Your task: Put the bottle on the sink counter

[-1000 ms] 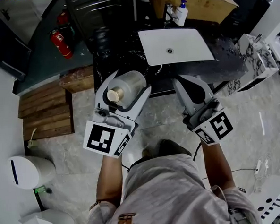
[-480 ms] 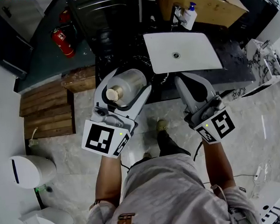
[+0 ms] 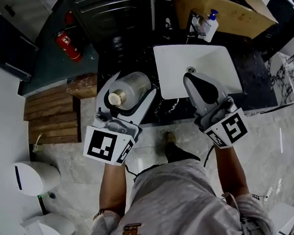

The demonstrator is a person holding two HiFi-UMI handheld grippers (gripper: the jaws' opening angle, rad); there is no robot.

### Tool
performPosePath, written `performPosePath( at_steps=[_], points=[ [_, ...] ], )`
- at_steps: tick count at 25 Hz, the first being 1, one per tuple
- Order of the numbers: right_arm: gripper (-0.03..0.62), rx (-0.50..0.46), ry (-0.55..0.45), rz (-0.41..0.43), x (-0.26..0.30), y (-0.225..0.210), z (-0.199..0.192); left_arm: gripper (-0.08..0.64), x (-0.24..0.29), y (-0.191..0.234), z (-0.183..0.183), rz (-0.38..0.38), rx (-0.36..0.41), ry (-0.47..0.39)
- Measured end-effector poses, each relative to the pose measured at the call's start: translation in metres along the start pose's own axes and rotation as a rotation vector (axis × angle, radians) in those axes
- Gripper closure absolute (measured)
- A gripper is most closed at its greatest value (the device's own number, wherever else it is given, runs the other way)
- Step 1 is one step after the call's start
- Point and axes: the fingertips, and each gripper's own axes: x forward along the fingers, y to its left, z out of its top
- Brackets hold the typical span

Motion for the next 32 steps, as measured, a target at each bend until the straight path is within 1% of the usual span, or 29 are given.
performPosePath(
  at_steps=[7, 12, 15, 18, 24, 32],
  points=[
    [0.592, -0.010, 0.015, 0.049, 0.034, -0.058, -0.022, 0.232, 0.059, 0.032, -0.018, 0.062, 0.007, 0.044],
    [0.592, 0.014, 0.016, 0.070, 0.050, -0.097, -0.040, 0.232, 0.097, 0.055, -0.034, 0.109, 0.023, 0.086],
    [0.592, 0.029, 0.025, 0.083, 0.058, -0.113, -0.052, 0.232, 0.116, 0.067, -0.047, 0.121, 0.037, 0.115],
    [0.592, 0.044, 0.037, 0.087, 0.067, -0.124, -0.062, 0.232, 0.130, 0.076, -0.061, 0.124, 0.042, 0.152],
    [0.592, 0.071, 0.081, 0.083, 0.081, -0.132, -0.084, 0.232, 0.146, 0.093, -0.084, 0.128, 0.028, 0.217],
    [0.592, 0.083, 0.148, 0.039, 0.097, -0.140, -0.112, 0.232, 0.165, 0.120, -0.129, 0.106, -0.010, 0.322]
  ],
)
